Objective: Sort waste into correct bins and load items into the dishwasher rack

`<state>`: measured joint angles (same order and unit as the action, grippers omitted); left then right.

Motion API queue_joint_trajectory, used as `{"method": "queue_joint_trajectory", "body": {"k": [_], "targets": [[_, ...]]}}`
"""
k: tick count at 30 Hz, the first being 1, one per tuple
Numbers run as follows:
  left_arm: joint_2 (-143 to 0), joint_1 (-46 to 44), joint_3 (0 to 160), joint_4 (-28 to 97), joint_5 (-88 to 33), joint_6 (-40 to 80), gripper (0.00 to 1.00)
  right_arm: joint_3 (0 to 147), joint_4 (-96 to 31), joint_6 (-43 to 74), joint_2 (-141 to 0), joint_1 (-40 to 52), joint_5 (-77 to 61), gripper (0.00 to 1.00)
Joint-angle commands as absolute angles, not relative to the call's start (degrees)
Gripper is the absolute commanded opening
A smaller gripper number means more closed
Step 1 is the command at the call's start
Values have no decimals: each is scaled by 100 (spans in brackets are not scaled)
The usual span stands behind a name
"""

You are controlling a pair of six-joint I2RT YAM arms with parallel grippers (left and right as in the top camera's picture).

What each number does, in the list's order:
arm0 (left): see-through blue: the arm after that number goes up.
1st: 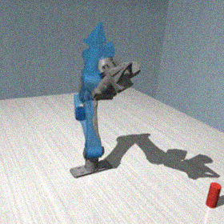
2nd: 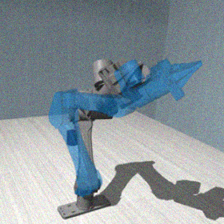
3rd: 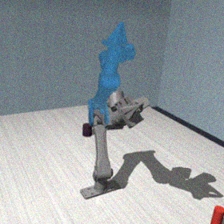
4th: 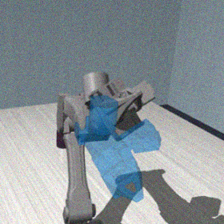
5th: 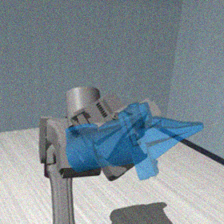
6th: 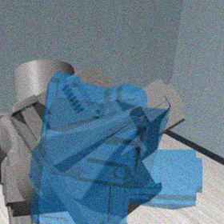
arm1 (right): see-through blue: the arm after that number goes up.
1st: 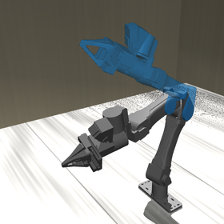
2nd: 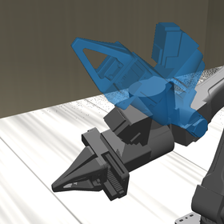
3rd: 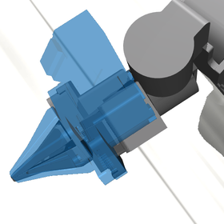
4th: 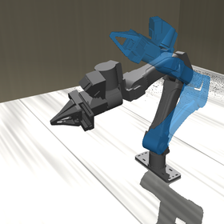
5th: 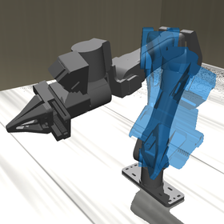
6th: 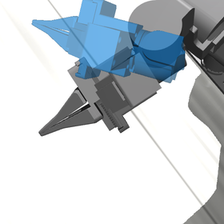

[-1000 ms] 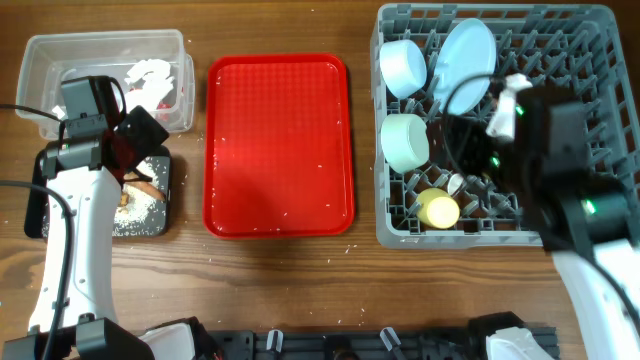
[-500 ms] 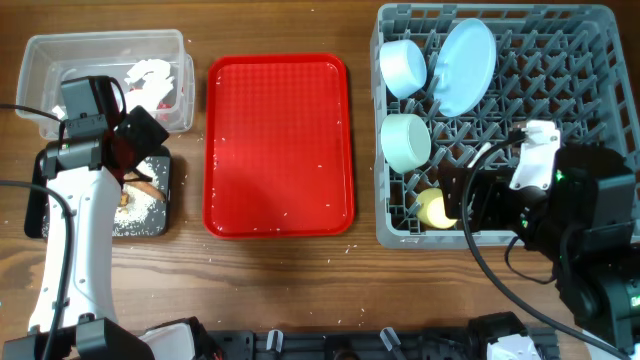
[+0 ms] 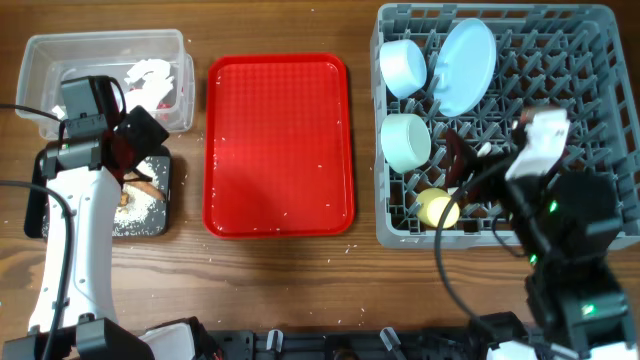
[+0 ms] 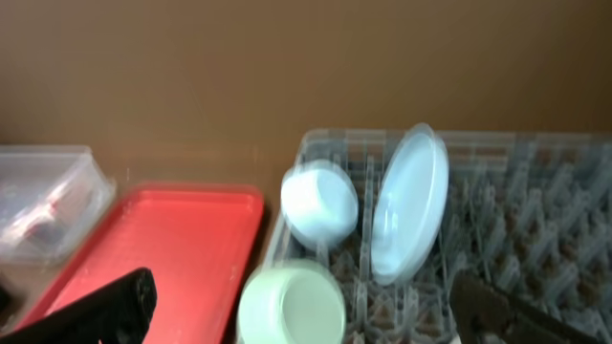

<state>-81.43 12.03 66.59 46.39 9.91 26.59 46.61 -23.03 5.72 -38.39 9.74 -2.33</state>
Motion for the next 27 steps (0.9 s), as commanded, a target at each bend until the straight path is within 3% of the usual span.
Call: {"method": "queue_joint_trajectory", "body": {"k": [1, 6, 13, 18, 27], "targets": [[-8099, 1227, 6720, 4637, 987, 2569, 100, 3159, -1221, 325, -2738, 648, -202, 100], [-8099, 1227, 6720, 4637, 987, 2569, 100, 1293, 25, 338, -1238, 163, -541, 100], [-8099, 1227, 6720, 4637, 987, 2569, 100, 86, 646, 499, -75, 141, -388, 100], [-8099, 1227, 6720, 4637, 989, 2569, 100, 30, 12, 727, -16, 148, -386, 100], [-8099, 1227, 6720, 4637, 987, 2569, 100, 30, 14, 760, -27, 148, -388, 100]]}}
